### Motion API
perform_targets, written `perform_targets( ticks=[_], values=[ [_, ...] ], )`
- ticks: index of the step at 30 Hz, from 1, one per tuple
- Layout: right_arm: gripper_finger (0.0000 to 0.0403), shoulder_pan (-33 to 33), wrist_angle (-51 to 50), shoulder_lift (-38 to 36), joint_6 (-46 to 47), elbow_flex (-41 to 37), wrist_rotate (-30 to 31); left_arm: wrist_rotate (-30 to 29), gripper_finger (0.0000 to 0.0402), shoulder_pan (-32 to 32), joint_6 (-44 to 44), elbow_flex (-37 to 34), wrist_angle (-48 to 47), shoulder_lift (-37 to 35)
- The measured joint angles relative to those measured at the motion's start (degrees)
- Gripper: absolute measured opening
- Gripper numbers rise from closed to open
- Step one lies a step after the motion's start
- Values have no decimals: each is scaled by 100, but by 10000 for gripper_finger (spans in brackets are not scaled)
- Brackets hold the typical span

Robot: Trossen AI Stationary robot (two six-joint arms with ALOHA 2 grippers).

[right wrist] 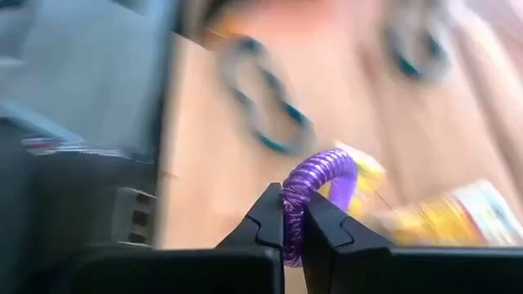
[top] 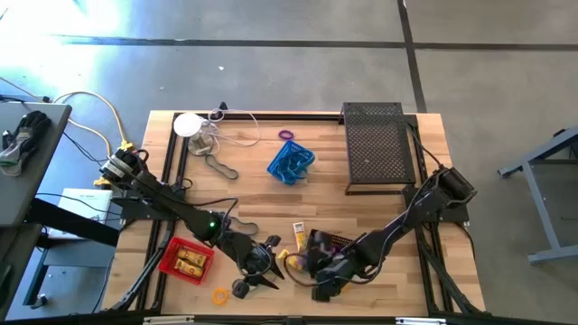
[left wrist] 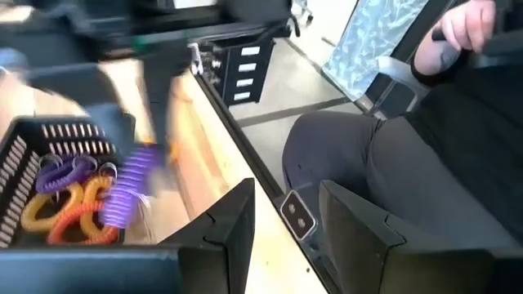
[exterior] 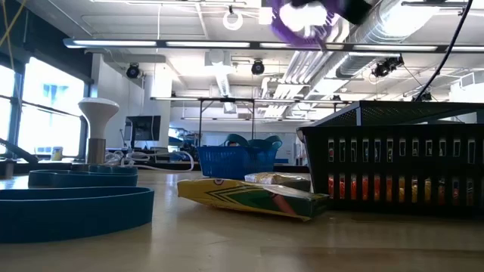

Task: Pick & Place Office Desk Supplies
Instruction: Put the middle purple wrist coil keychain into the black bin

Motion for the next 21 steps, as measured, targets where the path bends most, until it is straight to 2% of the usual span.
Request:
perform_targets(
  ticks=[5,10,15,21],
  values=[
    [6,73,-1653,0,1760,0,603,-2,134,1,-13,0,-253,0],
    [6,72,-2668,2,3120,0,608,0,134,46,-7,0,-553,0],
    [8,66,-2533,4,3629,-310,109,-12,134,56,140,0,-881,-2],
    [27,3,-2082,7,3723,-898,26,-4,134,53,71,0,-931,-4]
  ],
)
